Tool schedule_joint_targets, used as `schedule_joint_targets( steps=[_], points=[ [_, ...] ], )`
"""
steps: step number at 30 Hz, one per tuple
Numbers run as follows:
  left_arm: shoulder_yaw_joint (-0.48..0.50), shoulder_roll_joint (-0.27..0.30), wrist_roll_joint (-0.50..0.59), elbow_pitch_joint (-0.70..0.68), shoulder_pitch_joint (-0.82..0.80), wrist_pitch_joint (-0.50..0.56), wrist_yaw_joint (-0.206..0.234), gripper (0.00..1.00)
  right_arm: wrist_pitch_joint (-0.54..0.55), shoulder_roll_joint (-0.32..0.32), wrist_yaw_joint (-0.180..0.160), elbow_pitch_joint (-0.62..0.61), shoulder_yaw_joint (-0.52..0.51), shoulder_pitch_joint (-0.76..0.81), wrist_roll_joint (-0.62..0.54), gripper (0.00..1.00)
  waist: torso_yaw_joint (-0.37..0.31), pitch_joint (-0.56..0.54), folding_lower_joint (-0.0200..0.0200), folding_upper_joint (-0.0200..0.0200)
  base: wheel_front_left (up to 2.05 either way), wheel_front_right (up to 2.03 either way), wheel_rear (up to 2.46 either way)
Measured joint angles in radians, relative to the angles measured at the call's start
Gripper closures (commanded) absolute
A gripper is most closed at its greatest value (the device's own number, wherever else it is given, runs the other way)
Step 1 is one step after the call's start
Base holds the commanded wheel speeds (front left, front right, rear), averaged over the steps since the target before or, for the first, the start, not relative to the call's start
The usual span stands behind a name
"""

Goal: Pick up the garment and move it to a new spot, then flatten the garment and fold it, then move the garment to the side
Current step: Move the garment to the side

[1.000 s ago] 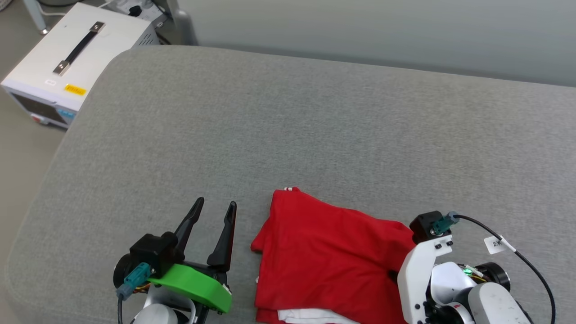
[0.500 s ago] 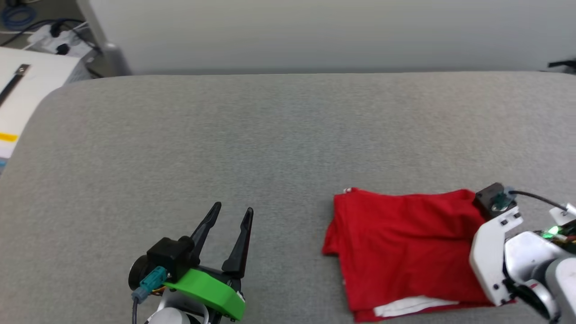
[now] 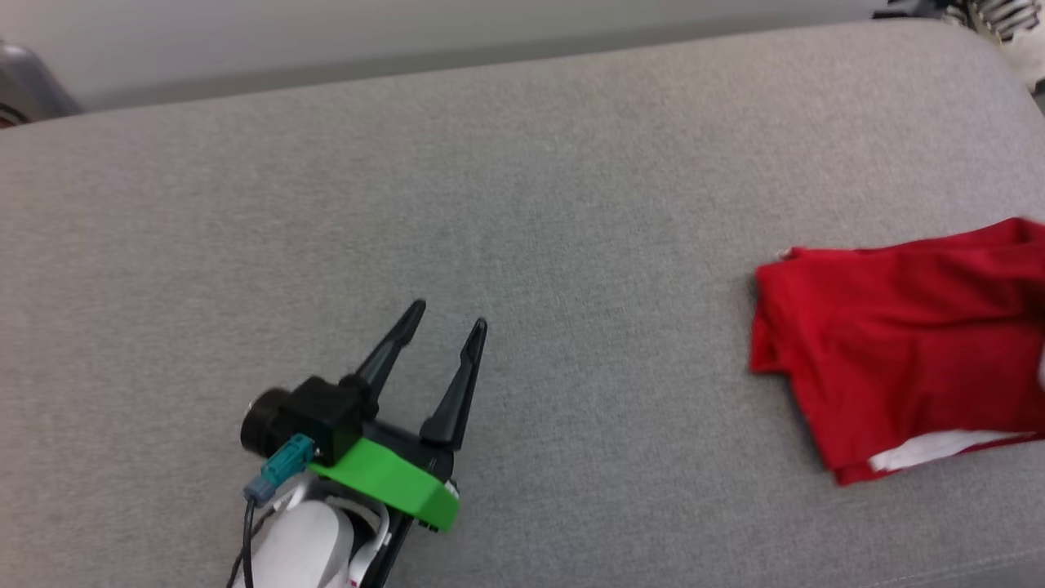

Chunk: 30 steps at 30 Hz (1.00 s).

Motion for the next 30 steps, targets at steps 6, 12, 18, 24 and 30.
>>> schedule_joint_targets(
  steps=[6, 12, 18, 24, 30],
  points=[
    [-0.027, 0.042, 0.019, -0.092, -0.088, 0.0, 0.0, 0.0, -0.179, -0.059, 0.0, 0.184, -0.046, -0.056, -0.002, 1.0, -0.042, 0.109, 0.0001, 0.0, 0.0, 0.0, 0.0],
    [-0.049, 0.094, 0.026, -0.162, -0.147, 0.0, 0.0, 0.0, -0.334, -0.048, 0.0, 0.374, -0.111, -0.127, -0.027, 1.0, -0.074, 0.213, 0.0001, 0.0, 0.0, 0.0, 0.0],
    [-0.041, 0.137, 0.035, -0.244, -0.195, 0.024, 0.0, 0.0, -0.465, -0.001, 0.0, 0.535, -0.173, -0.236, -0.072, 1.0, -0.098, 0.308, 0.0002, 0.0, 0.0, 0.0, 0.0],
    [-0.027, 0.152, 0.035, -0.33, -0.217, 0.056, 0.002, 0.0, -0.547, 0.053, 0.0, 0.648, -0.211, -0.327, -0.12, 1.0, -0.111, 0.386, 0.0002, 0.0, 0.0, 0.0, 0.0],
    [-0.023, 0.163, 0.034, -0.343, -0.217, 0.063, 0.01, 0.0, -0.602, 0.099, 0.0, 0.746, -0.249, -0.373, -0.163, 0.81, -0.109, 0.428, 0.0002, 0.0, 0.0, 0.0, 0.0]
  ],
)
